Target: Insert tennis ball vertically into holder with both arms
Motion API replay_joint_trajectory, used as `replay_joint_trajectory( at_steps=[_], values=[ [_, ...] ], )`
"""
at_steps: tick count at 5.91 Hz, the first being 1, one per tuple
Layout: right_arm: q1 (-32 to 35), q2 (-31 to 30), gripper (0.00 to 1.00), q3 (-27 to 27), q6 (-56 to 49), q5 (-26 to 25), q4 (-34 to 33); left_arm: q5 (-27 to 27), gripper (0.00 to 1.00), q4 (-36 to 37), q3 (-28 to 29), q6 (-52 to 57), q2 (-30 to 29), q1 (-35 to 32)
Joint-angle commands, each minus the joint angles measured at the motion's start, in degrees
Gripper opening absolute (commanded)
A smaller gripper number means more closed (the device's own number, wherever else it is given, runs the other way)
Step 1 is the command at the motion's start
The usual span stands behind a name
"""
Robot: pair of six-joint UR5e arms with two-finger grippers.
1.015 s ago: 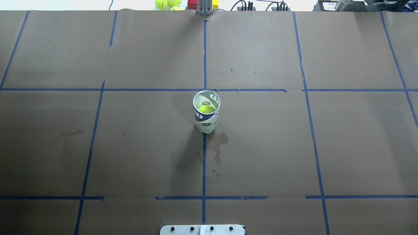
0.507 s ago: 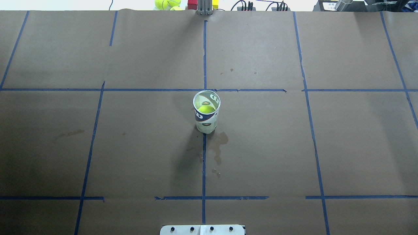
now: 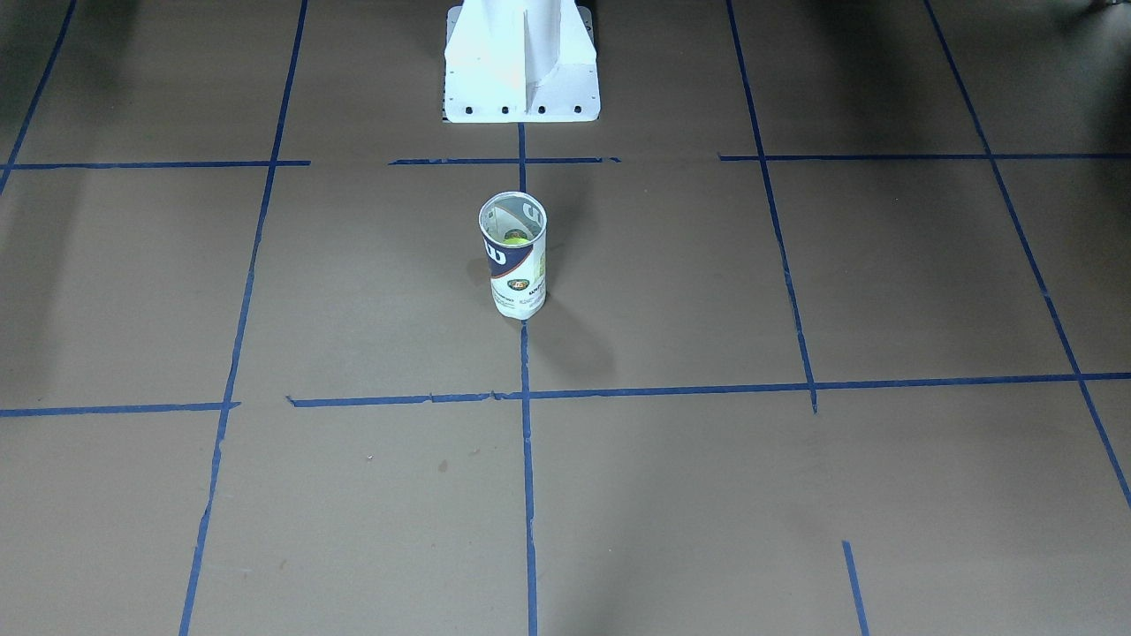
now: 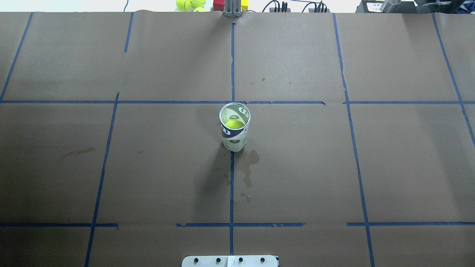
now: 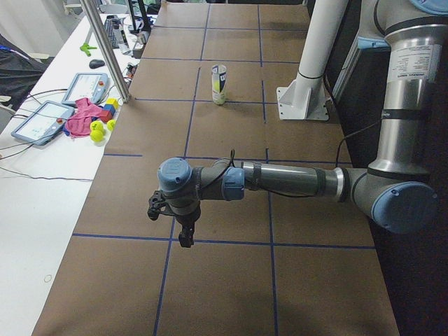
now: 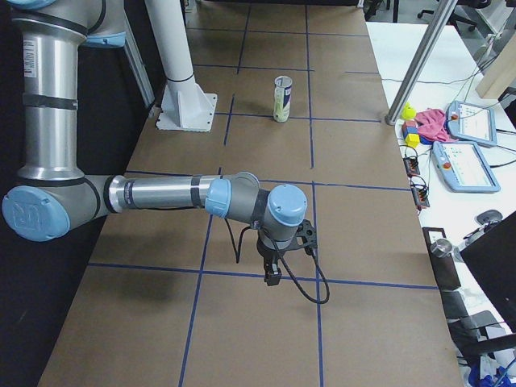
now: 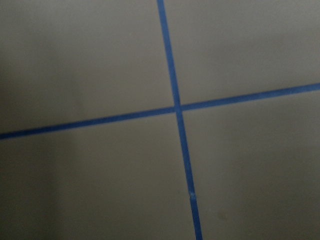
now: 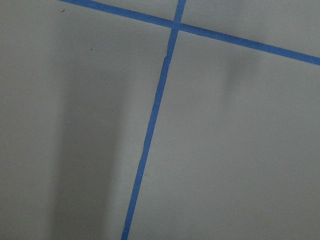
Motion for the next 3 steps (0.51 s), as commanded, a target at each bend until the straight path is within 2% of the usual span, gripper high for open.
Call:
replay_joint_trajectory(
  at_steps=[1,3],
  values=[
    [-0.03,-0.06,1.00,-0.06,-0.06,-0.06,0.00,0.43,1.00,-0.07,-0.23,0.37,-0.07,0.65],
    [-0.03,-0.42,1.00,-0.06,0.11,-0.06,0.00,0.52,1.00,-0.07,-0.14,0.38,0.01,0.83]
  ],
)
